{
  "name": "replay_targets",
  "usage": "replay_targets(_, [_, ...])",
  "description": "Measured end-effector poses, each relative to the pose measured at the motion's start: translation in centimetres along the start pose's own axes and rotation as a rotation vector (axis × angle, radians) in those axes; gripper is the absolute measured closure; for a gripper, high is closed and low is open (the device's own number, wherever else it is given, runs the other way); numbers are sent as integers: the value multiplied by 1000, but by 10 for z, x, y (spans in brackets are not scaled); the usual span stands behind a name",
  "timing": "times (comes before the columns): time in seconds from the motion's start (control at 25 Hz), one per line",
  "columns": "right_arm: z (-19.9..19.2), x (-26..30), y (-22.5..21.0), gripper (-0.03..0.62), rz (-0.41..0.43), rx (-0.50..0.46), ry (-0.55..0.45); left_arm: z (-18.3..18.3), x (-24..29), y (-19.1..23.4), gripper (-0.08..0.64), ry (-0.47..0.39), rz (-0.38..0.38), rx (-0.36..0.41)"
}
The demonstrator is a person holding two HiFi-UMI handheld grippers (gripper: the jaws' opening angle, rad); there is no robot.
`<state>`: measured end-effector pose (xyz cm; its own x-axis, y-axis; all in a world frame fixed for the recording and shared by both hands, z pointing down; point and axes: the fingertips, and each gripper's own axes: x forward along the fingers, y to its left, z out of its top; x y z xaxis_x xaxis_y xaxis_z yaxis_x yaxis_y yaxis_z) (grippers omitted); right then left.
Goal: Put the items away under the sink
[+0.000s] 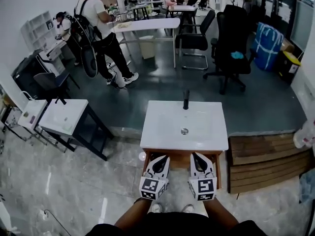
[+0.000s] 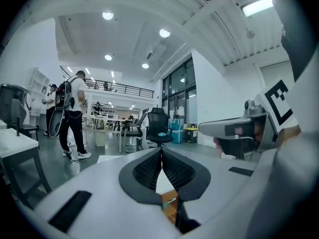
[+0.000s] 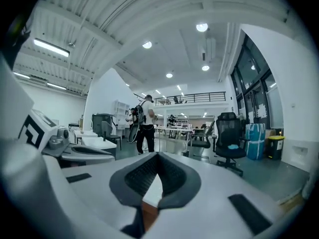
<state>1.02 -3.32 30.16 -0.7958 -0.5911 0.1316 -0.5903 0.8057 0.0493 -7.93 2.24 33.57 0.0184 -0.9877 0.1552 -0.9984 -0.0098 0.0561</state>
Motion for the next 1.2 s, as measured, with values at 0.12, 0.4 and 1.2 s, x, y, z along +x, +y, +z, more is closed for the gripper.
replay_targets(0.12, [4, -3, -2, 572, -11, 0, -25, 2, 2, 2, 538, -11, -8, 15])
replay_targets(0.4, [7, -14, 10, 574, -48, -31, -32, 11, -11, 4, 538, -38, -24, 21])
replay_targets(1.2, [18, -23, 16, 574, -109, -37, -53, 25, -40, 9, 538, -70, -47, 59])
